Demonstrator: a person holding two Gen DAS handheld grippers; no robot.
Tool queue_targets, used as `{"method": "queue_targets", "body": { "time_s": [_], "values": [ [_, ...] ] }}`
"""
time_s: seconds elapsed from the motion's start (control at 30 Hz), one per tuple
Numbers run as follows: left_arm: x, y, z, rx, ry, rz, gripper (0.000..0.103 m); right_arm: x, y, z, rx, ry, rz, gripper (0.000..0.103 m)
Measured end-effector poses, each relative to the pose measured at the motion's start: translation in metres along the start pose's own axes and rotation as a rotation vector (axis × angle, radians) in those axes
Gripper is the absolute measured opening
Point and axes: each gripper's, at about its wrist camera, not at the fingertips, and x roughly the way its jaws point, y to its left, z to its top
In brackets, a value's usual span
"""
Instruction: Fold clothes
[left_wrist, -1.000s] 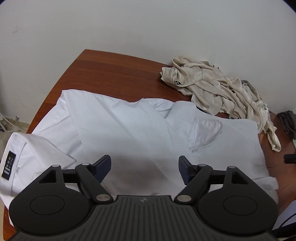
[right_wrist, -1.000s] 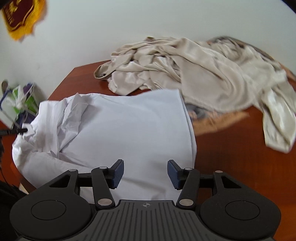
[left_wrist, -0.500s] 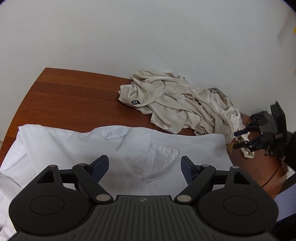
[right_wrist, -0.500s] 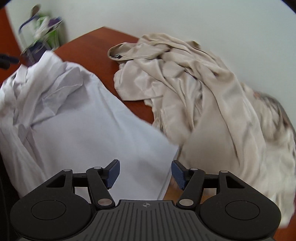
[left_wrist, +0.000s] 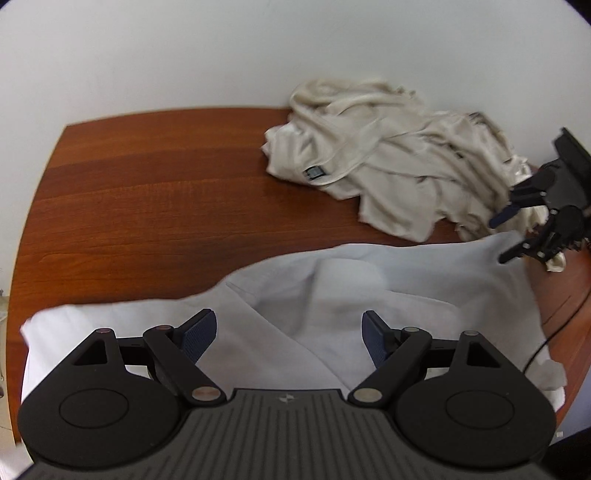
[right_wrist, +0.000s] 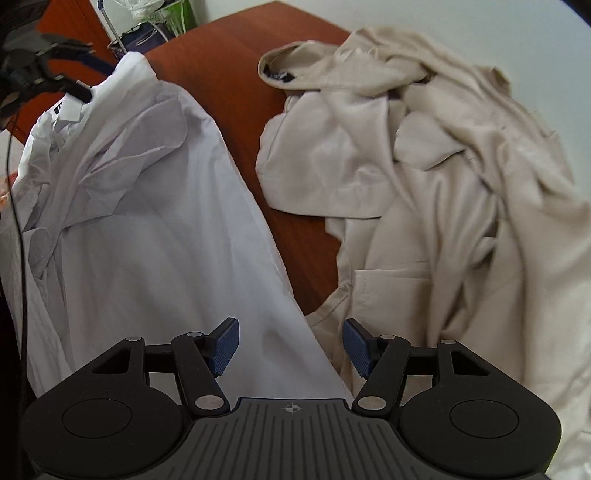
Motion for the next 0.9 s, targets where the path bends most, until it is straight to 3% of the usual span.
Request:
{"method": "queue_targets", "body": {
  "time_s": [0.27, 0.37, 0.43, 0.6, 0.63, 0.67, 0.7, 0.77, 0.9],
  "values": [
    [0.058, 0.024, 0.047, 0.061, 0.098, -0.043, 0.083, 0.017, -0.012, 0.005, 0.047, 0.02, 0.027, 0.065],
    [0.073, 0.027, 0.054, 0.09, 0.145, -0.076, 0.061, 0.023, -0.014, 0.004, 0.055, 0.032, 0.036, 0.064],
    [0.081, 0.028, 0.055, 0.107, 0.177, -0.09, 0.057, 0.026, -0.013, 0.002, 0.055, 0.036, 0.045, 0.061],
    [0.087, 0.028, 0.046, 0.117, 0.195, -0.068, 0.056, 0.028, -0.009, -0.005, 0.073, 0.034, 0.025, 0.032],
    [0.087, 0.028, 0.044, 0.121, 0.192, -0.057, 0.049, 0.026, -0.008, -0.006, 0.085, 0.028, 0.019, 0.029],
    [0.087, 0.027, 0.041, 0.126, 0.189, -0.047, 0.027, 0.024, -0.008, -0.007, 0.098, 0.022, 0.015, 0.023],
    [0.086, 0.027, 0.039, 0.13, 0.185, -0.036, 0.018, 0.021, -0.006, -0.007, 0.106, 0.016, 0.006, 0.021],
    [0.078, 0.03, 0.035, 0.102, 0.15, -0.024, 0.014, 0.015, 0.0, -0.008, 0.118, 0.001, -0.014, 0.011],
    [0.051, 0.025, 0.023, 0.105, 0.06, 0.008, 0.01, -0.009, 0.028, -0.015, 0.108, -0.056, -0.083, 0.004]
  ]
}}
